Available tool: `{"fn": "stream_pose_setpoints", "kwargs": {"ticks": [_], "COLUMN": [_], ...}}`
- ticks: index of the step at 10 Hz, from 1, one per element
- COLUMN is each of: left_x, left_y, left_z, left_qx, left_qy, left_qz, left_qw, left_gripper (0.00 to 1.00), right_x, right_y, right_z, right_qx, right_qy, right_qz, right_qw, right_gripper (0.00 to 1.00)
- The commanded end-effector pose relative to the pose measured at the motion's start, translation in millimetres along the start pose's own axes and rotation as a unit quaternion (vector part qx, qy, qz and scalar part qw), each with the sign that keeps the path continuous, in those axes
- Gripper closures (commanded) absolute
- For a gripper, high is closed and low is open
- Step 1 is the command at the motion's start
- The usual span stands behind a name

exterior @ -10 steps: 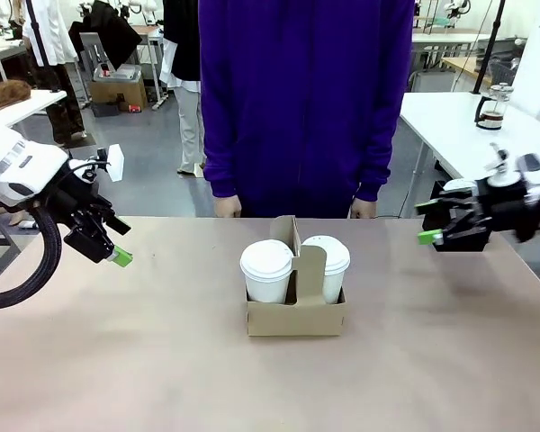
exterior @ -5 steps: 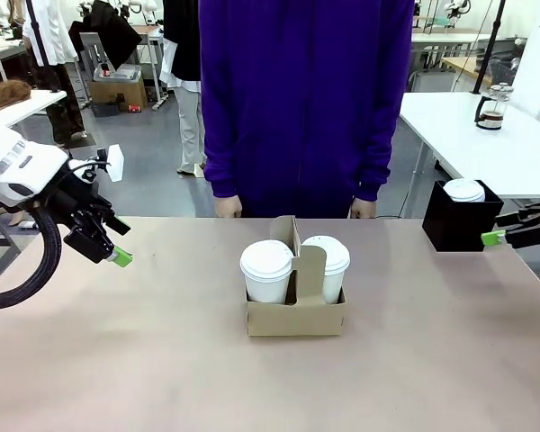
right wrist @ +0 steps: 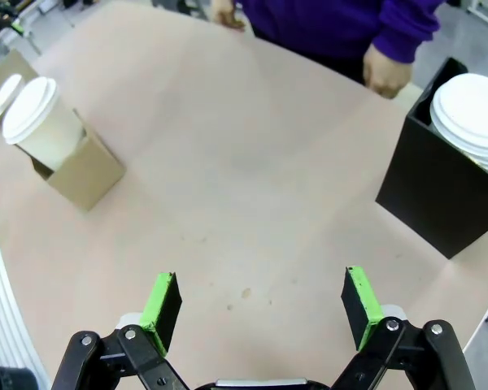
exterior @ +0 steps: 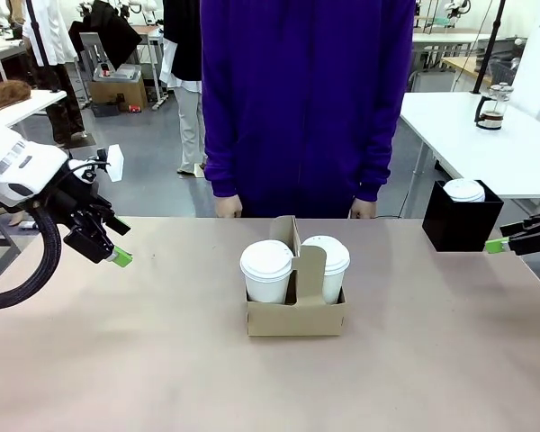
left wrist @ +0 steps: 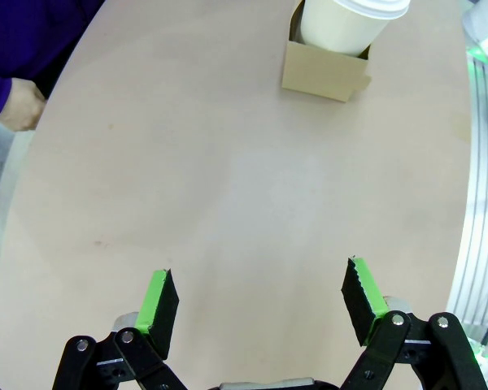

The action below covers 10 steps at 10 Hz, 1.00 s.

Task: Pour a drink into a cup and package it in a carrier.
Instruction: Insert the held 600 ml Paper Cup into the Cup Carrier.

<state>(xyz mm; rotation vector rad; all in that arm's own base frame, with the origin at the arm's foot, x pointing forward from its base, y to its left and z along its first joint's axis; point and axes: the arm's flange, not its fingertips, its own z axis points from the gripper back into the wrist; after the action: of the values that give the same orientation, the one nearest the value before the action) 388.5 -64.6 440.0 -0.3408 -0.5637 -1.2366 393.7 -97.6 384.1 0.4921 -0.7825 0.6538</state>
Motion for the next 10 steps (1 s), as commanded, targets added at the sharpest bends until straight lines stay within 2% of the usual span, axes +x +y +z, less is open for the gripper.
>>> {"fn": "stream_pose_setpoints", "kwargs": {"ticks": [1, 10], "left_x": [-0.3, -0.3], "left_y": [-0.1, -0.1], "left_z": [-0.7, -0.7], "left_qx": [-0.005, -0.005], "left_qy": [-0.010, -0.010], "left_qz": [-0.003, -0.003], "left_qw": [1.000, 1.000], "left_gripper": [0.00, 0.00], "right_x": [1.6, 1.6], "right_y": [0.5, 0.5], "right_z": [2.6, 2.6], "right_qx": [-0.002, -0.002], "right_qy": [-0.003, -0.003], "right_qz": [0.005, 0.005], "right_qw": [1.000, 1.000], "right_gripper": [0.00, 0.00]}}
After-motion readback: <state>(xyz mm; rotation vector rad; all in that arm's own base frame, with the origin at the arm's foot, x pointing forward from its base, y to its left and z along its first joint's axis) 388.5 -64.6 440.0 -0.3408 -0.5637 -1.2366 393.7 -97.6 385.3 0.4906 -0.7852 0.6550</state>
